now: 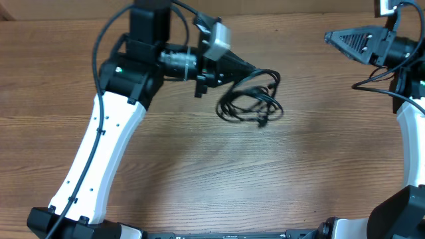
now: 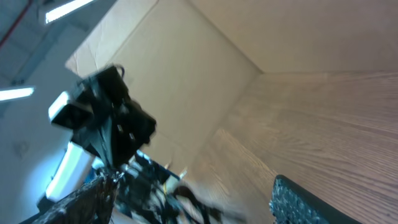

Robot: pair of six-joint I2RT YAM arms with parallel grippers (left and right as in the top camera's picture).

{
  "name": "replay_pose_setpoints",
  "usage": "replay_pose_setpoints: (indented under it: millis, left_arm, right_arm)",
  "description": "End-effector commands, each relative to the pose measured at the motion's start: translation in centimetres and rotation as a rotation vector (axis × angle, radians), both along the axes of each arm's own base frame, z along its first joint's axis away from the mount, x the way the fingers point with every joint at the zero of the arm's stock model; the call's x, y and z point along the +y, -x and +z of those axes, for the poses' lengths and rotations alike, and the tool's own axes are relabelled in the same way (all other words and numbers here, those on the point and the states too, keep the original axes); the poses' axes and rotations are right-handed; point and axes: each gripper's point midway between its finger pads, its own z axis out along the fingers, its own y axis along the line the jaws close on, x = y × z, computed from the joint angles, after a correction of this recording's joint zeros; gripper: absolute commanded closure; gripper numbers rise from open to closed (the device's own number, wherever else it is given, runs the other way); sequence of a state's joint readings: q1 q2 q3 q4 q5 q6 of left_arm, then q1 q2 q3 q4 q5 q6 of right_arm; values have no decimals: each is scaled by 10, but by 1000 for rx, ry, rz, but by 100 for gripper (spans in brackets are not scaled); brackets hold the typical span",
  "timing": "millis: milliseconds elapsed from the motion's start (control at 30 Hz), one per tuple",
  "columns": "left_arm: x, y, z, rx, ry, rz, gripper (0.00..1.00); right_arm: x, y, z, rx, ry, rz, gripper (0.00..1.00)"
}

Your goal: Untangle cables

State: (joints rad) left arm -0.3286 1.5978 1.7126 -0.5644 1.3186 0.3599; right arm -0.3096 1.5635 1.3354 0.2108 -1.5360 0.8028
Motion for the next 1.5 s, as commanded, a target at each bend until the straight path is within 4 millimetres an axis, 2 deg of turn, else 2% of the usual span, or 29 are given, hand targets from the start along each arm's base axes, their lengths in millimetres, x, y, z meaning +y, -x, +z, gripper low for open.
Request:
replay_pose_setpoints:
  millis: [0, 267, 433, 600, 800, 1100, 1267, 1467]
  left_arm:
    - [6, 18, 22, 15, 52, -73, 96]
    - [8, 10, 35, 14, 72, -50, 96]
    - [10, 5, 36, 15, 71, -30, 96]
    - [9, -12, 34, 58, 52, 74, 96]
    - [15, -22, 47, 47, 82, 114, 96]
    - [18, -25, 51, 45, 92, 124, 96]
    - [17, -25, 54, 62, 97, 124, 96]
    - [11, -16, 54, 88, 96, 84, 96]
  right_arm:
    - [20, 8, -3, -191, 55, 83, 23]
    - [72, 23, -12, -281, 59, 221, 23]
    - [89, 30, -12, -304, 56, 269, 23]
    - [102, 35, -12, -302, 50, 304, 27]
    - [115, 42, -13, -305, 44, 341, 27]
    - [127, 48, -13, -316, 40, 378, 26]
    - [145, 58, -13, -317, 33, 425, 26]
    - [161, 56, -15, -314, 48, 405, 23]
